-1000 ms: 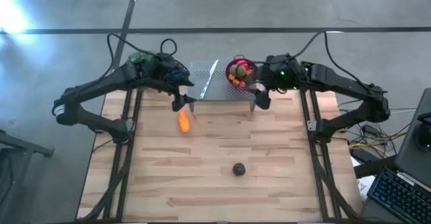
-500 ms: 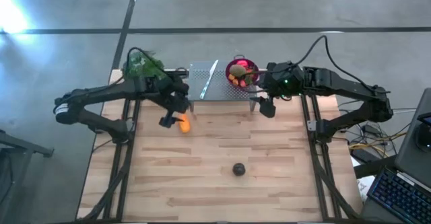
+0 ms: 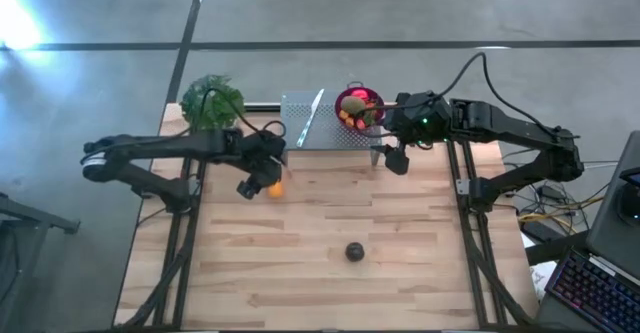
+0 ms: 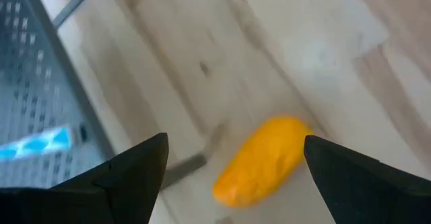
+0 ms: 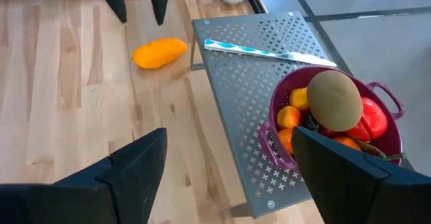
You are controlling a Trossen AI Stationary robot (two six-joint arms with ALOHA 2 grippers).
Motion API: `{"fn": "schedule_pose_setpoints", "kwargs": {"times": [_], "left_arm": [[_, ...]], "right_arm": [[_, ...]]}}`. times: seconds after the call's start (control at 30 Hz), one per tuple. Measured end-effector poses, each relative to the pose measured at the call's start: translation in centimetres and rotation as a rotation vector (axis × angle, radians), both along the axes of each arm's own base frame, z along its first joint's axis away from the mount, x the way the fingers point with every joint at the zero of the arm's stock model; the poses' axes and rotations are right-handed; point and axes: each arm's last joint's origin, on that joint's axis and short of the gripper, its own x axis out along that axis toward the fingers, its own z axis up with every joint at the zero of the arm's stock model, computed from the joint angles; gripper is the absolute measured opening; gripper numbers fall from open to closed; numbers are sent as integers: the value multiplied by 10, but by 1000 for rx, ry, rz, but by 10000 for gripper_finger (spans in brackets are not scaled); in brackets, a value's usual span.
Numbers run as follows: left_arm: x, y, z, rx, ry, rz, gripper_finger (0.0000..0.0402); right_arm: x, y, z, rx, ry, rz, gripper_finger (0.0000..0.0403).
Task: Pick & Place Fruit
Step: Put the yellow mango into the violet strainer bowl on the shelf
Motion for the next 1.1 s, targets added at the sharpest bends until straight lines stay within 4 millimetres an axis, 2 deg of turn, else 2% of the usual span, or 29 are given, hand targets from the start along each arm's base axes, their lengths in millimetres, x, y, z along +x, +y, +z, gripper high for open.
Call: {"fn": "schedule_pose_setpoints", "kwargs": {"times": [0.17, 0.3, 0.43, 0.63, 0.83, 1.1], "left_arm": [[18, -11, 0, -93, -122, -22, 348], [25, -20, 4, -134, -191, -8, 349], [26, -23, 6, -177, -211, 52, 347], [26, -22, 6, -234, -216, 142, 346], [19, -21, -3, -63, -104, -4, 346], [13, -15, -25, 203, 179, -104, 346]], "right_arm": [[1, 0, 0, 2, 0, 1, 314], [1, 10, -2, 5, 21, 43, 301], [4, 30, -5, 23, 23, 113, 286], [6, 70, -22, 64, 65, 166, 277], [1, 91, -30, 19, 79, 119, 288], [2, 89, -31, 0, 76, 93, 310]]}}
